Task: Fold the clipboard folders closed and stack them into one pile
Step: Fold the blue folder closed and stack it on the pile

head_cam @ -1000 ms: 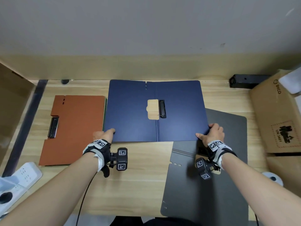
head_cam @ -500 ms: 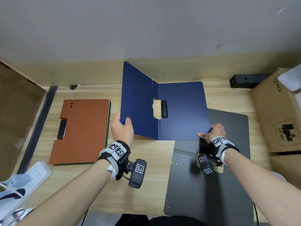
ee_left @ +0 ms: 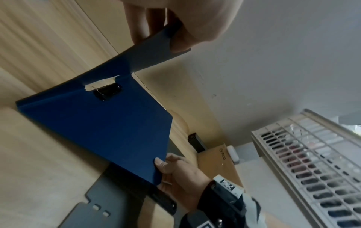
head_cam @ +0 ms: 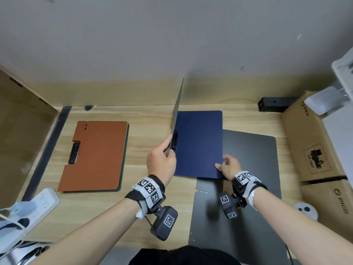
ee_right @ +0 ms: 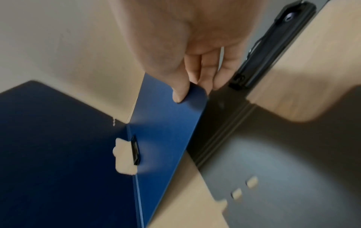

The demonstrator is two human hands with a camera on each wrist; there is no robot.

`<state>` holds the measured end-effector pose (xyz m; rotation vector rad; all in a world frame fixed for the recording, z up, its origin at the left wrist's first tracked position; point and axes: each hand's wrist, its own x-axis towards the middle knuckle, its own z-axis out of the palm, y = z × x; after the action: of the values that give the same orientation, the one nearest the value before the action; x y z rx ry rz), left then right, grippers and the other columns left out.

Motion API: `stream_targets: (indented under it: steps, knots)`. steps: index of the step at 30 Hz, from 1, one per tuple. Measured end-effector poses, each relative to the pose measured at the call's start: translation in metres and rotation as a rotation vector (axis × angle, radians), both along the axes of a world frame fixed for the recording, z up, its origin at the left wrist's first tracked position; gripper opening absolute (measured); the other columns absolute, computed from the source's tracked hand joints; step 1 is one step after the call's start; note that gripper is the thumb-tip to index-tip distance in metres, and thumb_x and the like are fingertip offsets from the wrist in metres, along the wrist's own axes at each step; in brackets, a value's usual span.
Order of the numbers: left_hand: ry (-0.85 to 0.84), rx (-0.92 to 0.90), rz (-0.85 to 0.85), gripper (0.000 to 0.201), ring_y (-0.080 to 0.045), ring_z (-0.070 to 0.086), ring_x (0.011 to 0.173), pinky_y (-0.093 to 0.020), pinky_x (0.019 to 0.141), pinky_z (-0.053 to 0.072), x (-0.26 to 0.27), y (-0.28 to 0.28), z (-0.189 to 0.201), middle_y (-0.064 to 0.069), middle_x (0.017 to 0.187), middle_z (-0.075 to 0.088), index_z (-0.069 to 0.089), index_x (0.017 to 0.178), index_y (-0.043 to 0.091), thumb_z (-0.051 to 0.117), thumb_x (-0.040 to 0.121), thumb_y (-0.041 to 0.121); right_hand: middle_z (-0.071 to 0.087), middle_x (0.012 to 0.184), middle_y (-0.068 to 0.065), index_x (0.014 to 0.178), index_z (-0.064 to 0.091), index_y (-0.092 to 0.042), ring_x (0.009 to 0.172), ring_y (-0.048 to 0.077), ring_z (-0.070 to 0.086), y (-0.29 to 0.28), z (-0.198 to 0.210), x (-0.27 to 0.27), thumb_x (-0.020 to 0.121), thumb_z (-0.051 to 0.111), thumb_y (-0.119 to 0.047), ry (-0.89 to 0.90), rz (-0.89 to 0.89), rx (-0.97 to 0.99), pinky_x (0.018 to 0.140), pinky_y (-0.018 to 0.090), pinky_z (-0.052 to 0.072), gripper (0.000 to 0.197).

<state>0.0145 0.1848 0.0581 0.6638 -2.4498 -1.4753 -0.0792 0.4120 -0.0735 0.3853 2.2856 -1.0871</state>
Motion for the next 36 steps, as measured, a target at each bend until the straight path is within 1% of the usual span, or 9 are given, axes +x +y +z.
stream_targets:
  steps: [3, 8, 14, 17, 20, 24, 28, 33, 36]
  knots:
    - [-0.050, -0.059, -0.100, 0.056, 0.001, 0.060, 0.103, -0.022, 0.097, 0.048, 0.012, 0.001, -0.003, 0.015, 0.134, 0.059, 0.054, 0.138, 0.027, 0.055, 0.086, 0.005, 0.055, 0.069, -0.001, 0.081, 0.060, -0.019, 0.077, 0.024, 0.055, -0.010, -0.011, 0.017, 0.086, 0.064, -0.007, -0.035, 0.021, -0.093, 0.087, 0.045, 0.051, 0.014]
    - [-0.096, -0.090, -0.368, 0.058, 0.002, 0.031, 0.140, -0.022, 0.115, 0.027, 0.027, 0.008, -0.024, 0.018, 0.153, 0.038, 0.043, 0.146, 0.028, 0.062, 0.091, 0.032, 0.061, 0.077, 0.007, 0.096, 0.062, -0.009, 0.069, 0.024, 0.057, -0.018, 0.006, 0.033, 0.093, 0.052, 0.000, -0.100, -0.006, -0.220, 0.065, 0.030, 0.049, 0.014]
    - [0.071, 0.054, -0.332, 0.033, -0.002, 0.055, 0.118, -0.013, 0.096, 0.042, 0.032, 0.004, -0.038, 0.006, 0.124, 0.063, 0.067, 0.121, 0.013, 0.048, 0.097, 0.004, 0.058, 0.065, 0.006, 0.081, 0.058, -0.010, 0.039, 0.008, 0.054, -0.016, 0.008, 0.037, 0.097, 0.047, -0.005, -0.174, -0.004, -0.249, 0.052, 0.021, 0.045, 0.020]
    - [-0.024, 0.087, -0.254, 0.036, -0.001, 0.059, 0.106, -0.010, 0.088, 0.044, 0.022, -0.010, -0.049, 0.005, 0.115, 0.064, 0.069, 0.112, 0.013, 0.046, 0.091, -0.005, 0.059, 0.071, 0.011, 0.094, 0.059, -0.004, 0.047, 0.015, 0.057, -0.018, 0.011, 0.034, 0.102, 0.039, -0.020, -0.199, -0.142, -0.335, 0.053, 0.023, 0.047, 0.026]
    - [-0.198, 0.091, -0.095, 0.039, -0.008, 0.059, 0.100, -0.022, 0.094, 0.047, 0.010, -0.029, -0.071, 0.005, 0.113, 0.065, 0.069, 0.112, 0.015, 0.045, 0.087, -0.005, 0.067, 0.085, 0.012, 0.097, 0.062, -0.007, 0.072, 0.024, 0.063, -0.016, 0.010, 0.033, 0.100, 0.037, -0.047, -0.260, -0.203, -0.364, 0.066, 0.032, 0.050, 0.047]
    - [-0.396, 0.110, 0.051, 0.040, -0.020, 0.061, 0.083, -0.031, 0.076, 0.050, 0.002, -0.051, -0.090, -0.001, 0.111, 0.065, 0.065, 0.119, 0.018, 0.045, 0.088, 0.003, 0.062, 0.083, 0.010, 0.079, 0.048, -0.014, 0.069, 0.019, 0.061, -0.023, 0.011, 0.038, 0.095, 0.054, -0.005, -0.161, -0.184, -0.347, 0.071, 0.040, 0.056, 0.019]
    - [-0.490, 0.072, 0.027, 0.045, -0.026, 0.054, 0.123, -0.039, 0.103, 0.044, -0.004, -0.070, -0.096, -0.006, 0.138, 0.053, 0.052, 0.134, 0.013, 0.052, 0.090, 0.009, 0.045, 0.062, 0.001, 0.076, 0.044, -0.013, 0.063, 0.014, 0.055, -0.031, 0.020, 0.035, 0.094, 0.050, 0.006, -0.079, -0.076, -0.350, 0.070, 0.041, 0.056, 0.026]
    - [-0.599, 0.172, 0.005, 0.008, -0.022, 0.046, 0.091, -0.036, 0.081, 0.040, 0.001, -0.100, -0.100, 0.001, 0.086, 0.049, 0.046, 0.092, 0.016, 0.051, 0.095, 0.021, 0.045, 0.058, -0.001, 0.076, 0.046, -0.014, 0.058, 0.013, 0.052, -0.043, 0.025, 0.030, 0.092, 0.053, 0.006, -0.019, 0.014, -0.331, 0.062, 0.031, 0.053, 0.027]
    - [-0.521, 0.305, 0.068, 0.009, -0.025, 0.059, 0.087, -0.035, 0.079, 0.048, 0.011, -0.131, -0.100, -0.011, 0.095, 0.064, 0.063, 0.096, 0.009, 0.055, 0.094, 0.014, 0.044, 0.058, -0.002, 0.076, 0.045, -0.013, 0.059, 0.015, 0.054, -0.067, 0.025, 0.028, 0.091, 0.054, 0.007, -0.036, 0.069, -0.358, 0.064, 0.036, 0.055, 0.027]
